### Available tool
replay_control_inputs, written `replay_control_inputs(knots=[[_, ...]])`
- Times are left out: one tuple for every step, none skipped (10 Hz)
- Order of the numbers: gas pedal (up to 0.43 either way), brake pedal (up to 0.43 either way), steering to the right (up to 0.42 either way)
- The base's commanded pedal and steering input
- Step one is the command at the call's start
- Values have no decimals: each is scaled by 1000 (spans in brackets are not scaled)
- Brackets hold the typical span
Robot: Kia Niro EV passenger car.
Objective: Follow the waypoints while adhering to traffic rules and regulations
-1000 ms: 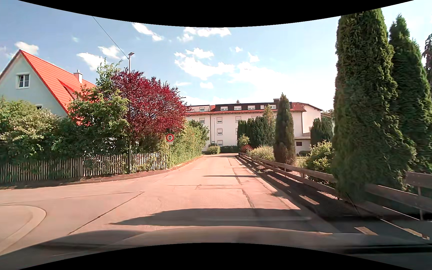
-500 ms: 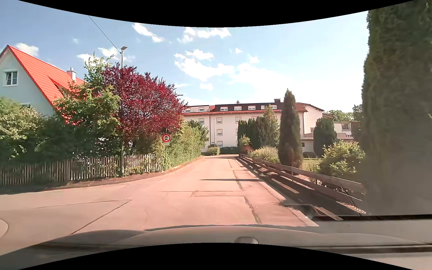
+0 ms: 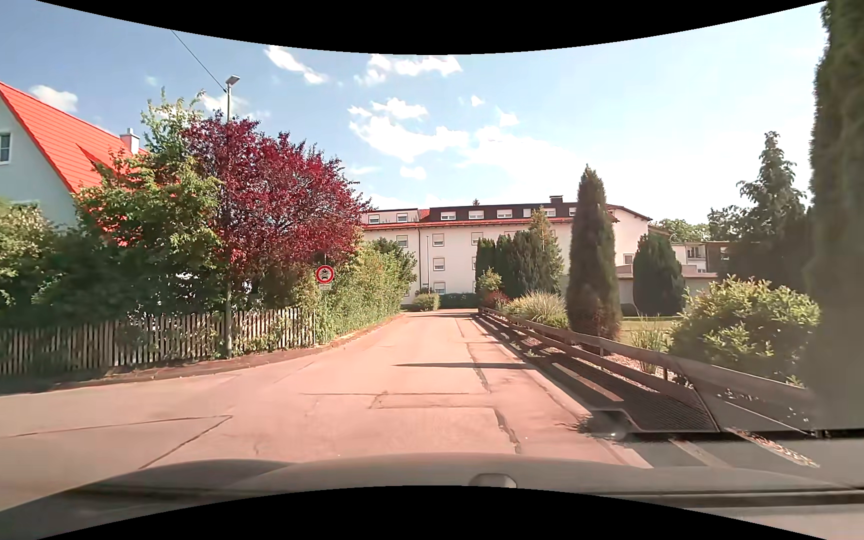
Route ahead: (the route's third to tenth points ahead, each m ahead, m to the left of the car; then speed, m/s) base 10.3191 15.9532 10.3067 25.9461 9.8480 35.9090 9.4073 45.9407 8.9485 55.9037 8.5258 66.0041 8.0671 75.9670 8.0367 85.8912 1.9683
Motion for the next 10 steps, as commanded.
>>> replay_control_inputs(knots=[[0,0,-11],[0,0,-13],[0,0,-17],[0,0,-19],[0,0,-19],[0,0,-20],[0,0,-20],[0,0,-20],[0,0,-22],[0,0,-25]])
